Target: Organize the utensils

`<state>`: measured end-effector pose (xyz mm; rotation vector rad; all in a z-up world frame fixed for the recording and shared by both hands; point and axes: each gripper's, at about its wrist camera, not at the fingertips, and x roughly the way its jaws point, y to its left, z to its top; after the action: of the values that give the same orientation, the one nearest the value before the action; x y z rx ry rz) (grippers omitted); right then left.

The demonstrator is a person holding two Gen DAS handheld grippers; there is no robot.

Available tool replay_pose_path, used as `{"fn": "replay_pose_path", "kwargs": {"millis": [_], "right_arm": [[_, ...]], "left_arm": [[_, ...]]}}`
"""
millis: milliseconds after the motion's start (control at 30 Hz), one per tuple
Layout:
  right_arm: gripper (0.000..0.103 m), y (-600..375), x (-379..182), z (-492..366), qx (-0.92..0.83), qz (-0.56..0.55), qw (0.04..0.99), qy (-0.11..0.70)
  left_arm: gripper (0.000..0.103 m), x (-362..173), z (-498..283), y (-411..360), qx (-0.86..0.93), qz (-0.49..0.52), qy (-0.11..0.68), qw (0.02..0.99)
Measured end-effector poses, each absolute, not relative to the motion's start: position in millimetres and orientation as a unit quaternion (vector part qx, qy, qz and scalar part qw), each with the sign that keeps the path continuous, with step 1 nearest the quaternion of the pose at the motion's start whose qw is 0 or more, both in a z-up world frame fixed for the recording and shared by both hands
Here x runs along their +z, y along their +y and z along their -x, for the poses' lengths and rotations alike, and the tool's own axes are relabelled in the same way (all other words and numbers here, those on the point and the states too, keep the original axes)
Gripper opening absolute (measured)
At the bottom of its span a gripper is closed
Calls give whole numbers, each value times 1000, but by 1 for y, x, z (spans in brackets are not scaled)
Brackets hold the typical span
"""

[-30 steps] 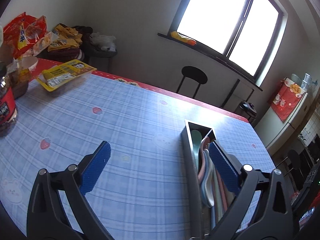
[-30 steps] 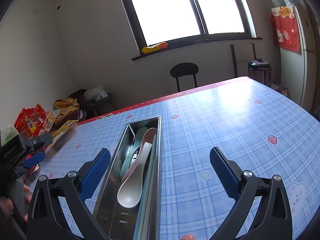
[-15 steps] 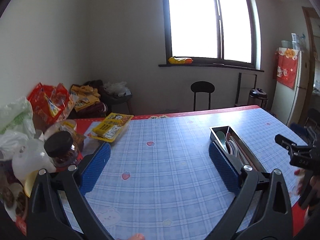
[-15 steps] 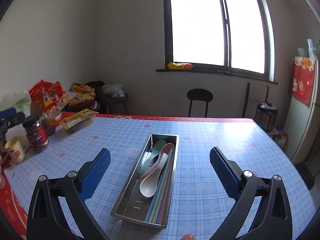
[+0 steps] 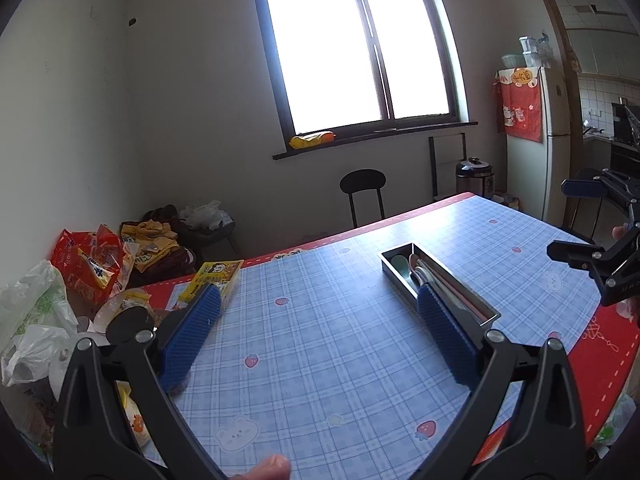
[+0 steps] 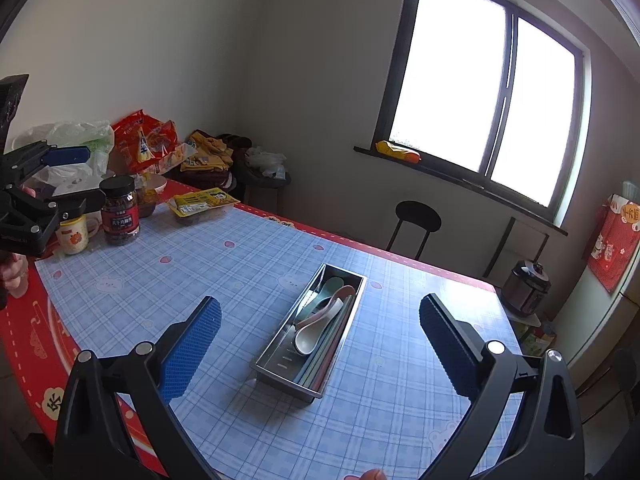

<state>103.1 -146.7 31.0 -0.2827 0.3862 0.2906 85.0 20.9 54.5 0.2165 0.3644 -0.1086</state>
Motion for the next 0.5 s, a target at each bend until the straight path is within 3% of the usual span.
{"fn": "replay_pose_path", "kwargs": {"millis": [500], "right_arm": [[97,-144,38,-94,133,144,963,186]], "left_arm": [[97,51,-82,15,-50,-105,184,976]]}}
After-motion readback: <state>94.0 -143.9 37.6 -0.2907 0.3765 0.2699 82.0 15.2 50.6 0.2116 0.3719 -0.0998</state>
